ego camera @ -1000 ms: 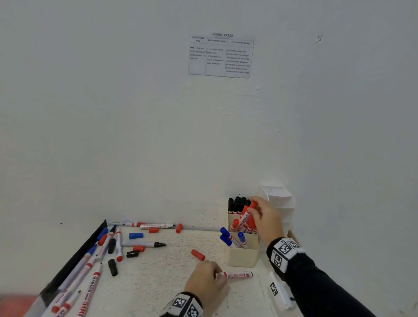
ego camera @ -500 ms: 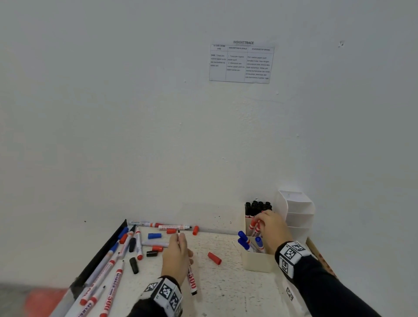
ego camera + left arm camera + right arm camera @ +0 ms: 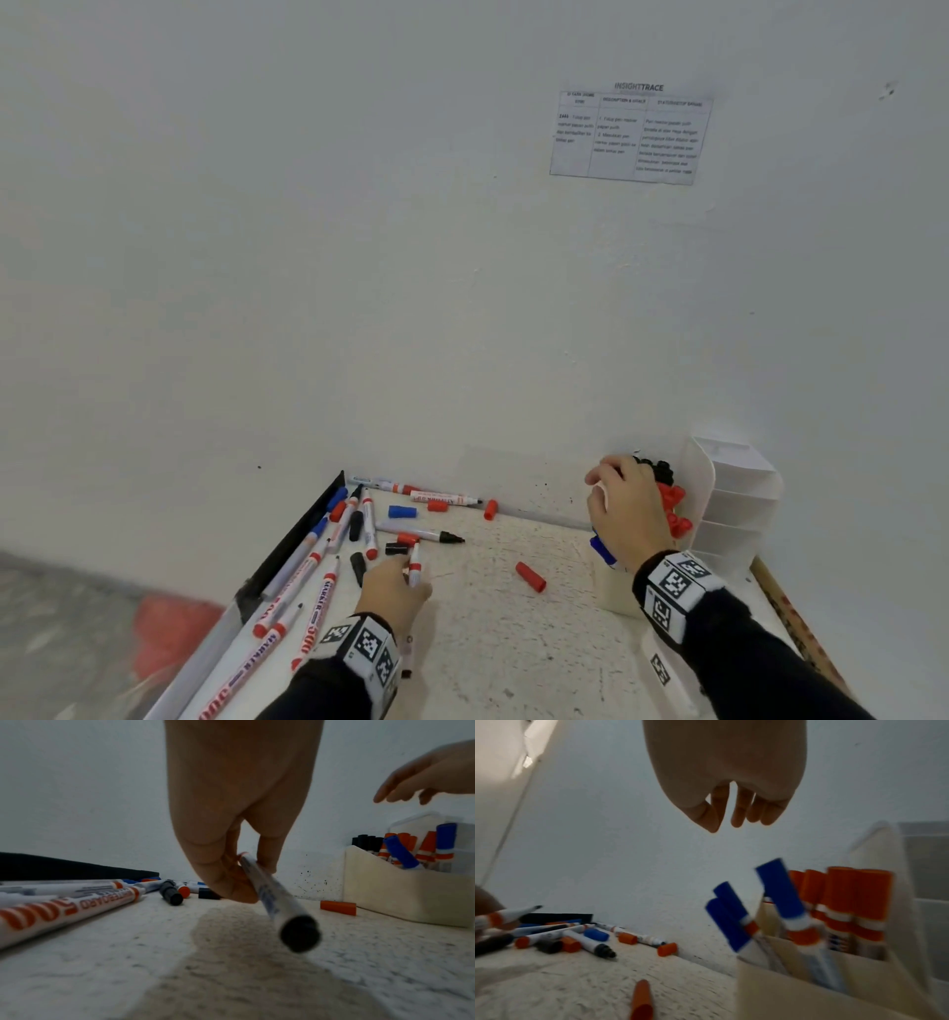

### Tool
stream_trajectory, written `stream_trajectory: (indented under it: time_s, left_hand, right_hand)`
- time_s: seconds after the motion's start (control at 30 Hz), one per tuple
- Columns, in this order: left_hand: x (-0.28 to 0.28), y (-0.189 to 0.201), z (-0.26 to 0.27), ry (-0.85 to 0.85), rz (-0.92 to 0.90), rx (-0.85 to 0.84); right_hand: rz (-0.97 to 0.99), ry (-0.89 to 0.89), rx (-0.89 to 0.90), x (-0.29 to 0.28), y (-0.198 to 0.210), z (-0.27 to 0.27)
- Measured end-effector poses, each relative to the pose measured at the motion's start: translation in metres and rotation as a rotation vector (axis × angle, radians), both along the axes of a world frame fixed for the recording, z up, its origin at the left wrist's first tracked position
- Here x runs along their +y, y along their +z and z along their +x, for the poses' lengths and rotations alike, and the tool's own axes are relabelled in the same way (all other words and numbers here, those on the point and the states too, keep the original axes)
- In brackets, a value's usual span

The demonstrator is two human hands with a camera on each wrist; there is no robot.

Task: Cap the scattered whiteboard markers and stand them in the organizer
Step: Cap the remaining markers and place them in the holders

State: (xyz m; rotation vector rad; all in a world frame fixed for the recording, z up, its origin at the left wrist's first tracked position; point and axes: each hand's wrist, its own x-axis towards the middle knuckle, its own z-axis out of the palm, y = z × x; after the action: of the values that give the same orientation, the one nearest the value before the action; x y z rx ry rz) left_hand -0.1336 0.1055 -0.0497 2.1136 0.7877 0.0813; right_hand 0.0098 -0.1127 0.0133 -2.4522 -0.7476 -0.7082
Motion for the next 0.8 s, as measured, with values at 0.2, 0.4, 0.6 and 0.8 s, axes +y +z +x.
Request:
stream_trajectory:
  time_s: [0.2, 0.4, 0.6, 0.8]
  left_hand:
    - [0.014, -0.001, -0.007, 0.102, -0.003, -0.097]
    - [0.025, -0.010, -0.006, 0.136, 0.037, -0.079]
    - [0.024, -0.018, -0.004, 0.140, 0.012, -0.056]
    - [0.024, -0.021, -0.004, 0.181, 0.029, -0.018]
  right_hand:
    - [-0.079, 0.220, 0.316, 0.046, -0.019, -0.016]
    - [-0.441, 0.079, 0.728, 0.057, -0.067, -0.008]
    - [-0.383, 0.056, 0.681, 0.064, -0.082, 0.008]
    - [-0.217, 0.067, 0.615, 0.090, -0.080, 0.015]
